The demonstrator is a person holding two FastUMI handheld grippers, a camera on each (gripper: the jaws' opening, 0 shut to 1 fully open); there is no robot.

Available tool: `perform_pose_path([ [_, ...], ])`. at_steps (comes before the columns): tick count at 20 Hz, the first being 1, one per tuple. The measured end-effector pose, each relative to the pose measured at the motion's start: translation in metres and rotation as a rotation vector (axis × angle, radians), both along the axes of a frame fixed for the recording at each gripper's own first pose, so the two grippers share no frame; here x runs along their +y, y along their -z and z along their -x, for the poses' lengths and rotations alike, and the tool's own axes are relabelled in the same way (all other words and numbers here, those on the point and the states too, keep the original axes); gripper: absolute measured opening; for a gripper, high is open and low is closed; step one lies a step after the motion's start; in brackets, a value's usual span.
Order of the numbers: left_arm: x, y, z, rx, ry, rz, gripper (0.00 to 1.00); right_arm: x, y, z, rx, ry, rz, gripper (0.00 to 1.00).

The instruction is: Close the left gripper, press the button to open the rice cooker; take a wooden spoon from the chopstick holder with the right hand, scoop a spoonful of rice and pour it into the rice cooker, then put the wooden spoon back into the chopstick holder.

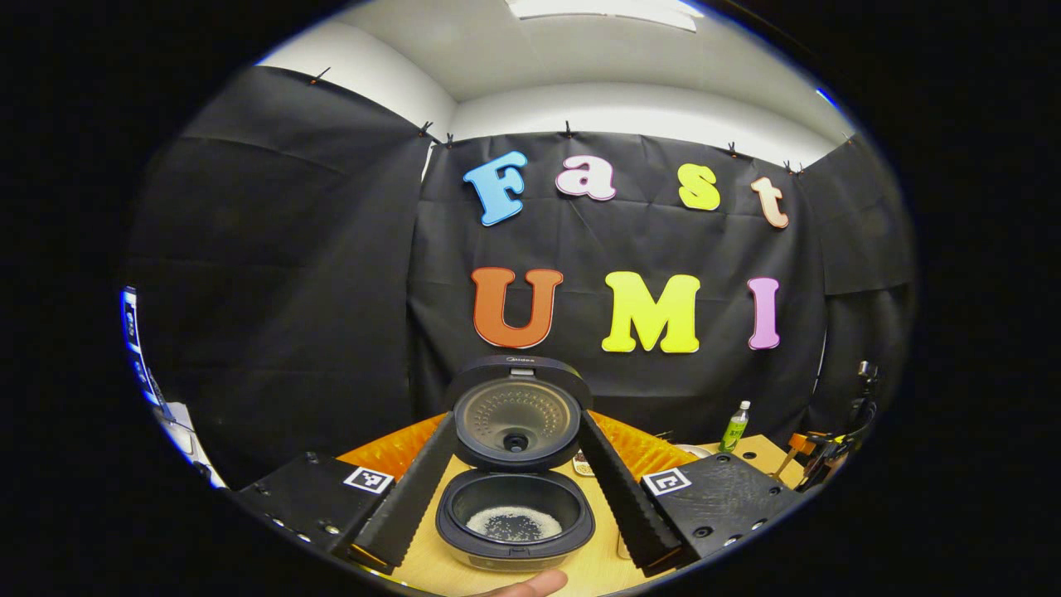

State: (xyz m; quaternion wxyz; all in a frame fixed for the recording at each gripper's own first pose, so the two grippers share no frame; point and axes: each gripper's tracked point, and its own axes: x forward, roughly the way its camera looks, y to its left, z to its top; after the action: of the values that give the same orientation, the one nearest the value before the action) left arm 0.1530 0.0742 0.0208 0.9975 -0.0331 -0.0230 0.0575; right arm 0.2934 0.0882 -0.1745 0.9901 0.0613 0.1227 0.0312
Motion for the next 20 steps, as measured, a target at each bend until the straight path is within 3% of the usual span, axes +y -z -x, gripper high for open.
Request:
perform_pose_path([
  [4, 0.003, -0.014, -0.013, -0.001, -0.025, -0.057, 0.94, 0.006, -0.048, 0.040, -0.047, -0.051, 0.053, 0.83],
  [5, 0.001, -0.020, -0.016, -0.010, -0.022, -0.064, 0.94, 0.007, -0.057, 0.050, -0.054, -0.065, 0.067, 0.90],
  [7, -0.002, -0.026, -0.027, -0.011, -0.012, -0.043, 0.94, 0.006, -0.071, 0.071, -0.064, -0.080, 0.094, 0.90],
  [8, -0.004, -0.030, -0.032, -0.009, -0.002, -0.025, 0.94, 0.005, -0.077, 0.082, -0.071, -0.089, 0.100, 0.84],
  [9, -0.004, -0.035, -0.038, -0.008, 0.003, -0.013, 0.94, 0.005, -0.083, 0.089, -0.075, -0.097, 0.106, 0.92],
  [10, -0.006, -0.038, -0.045, -0.007, 0.017, -0.008, 0.94, 0.003, -0.087, 0.099, -0.082, -0.101, 0.111, 0.92],
  [11, -0.008, -0.040, -0.052, -0.001, 0.030, -0.006, 0.94, -0.003, -0.091, 0.107, -0.099, -0.093, 0.113, 0.87],
  [12, -0.008, -0.042, -0.060, 0.002, 0.031, -0.010, 0.94, -0.011, -0.097, 0.113, -0.117, -0.078, 0.113, 0.98],
  [13, -0.009, -0.044, -0.070, 0.003, 0.037, -0.011, 0.94, -0.016, -0.099, 0.119, -0.131, -0.067, 0.121, 0.93],
  [15, -0.012, -0.051, -0.089, 0.004, 0.043, -0.009, 0.94, -0.024, -0.107, 0.131, -0.165, -0.063, 0.121, 1.00],
  [17, -0.008, -0.054, -0.115, -0.012, 0.039, 0.004, 0.94, -0.025, -0.107, 0.147, -0.211, -0.088, 0.106, 1.00],
  [18, -0.006, -0.055, -0.131, -0.024, 0.037, 0.013, 0.94, -0.027, -0.108, 0.152, -0.228, -0.099, 0.102, 0.94],
  [19, -0.003, -0.057, -0.146, -0.035, 0.037, 0.021, 0.94, -0.028, -0.106, 0.159, -0.236, -0.112, 0.102, 1.00],
  [20, 0.002, -0.059, -0.160, -0.054, 0.026, 0.029, 0.94, -0.029, -0.103, 0.164, -0.250, -0.128, 0.102, 1.00],
])
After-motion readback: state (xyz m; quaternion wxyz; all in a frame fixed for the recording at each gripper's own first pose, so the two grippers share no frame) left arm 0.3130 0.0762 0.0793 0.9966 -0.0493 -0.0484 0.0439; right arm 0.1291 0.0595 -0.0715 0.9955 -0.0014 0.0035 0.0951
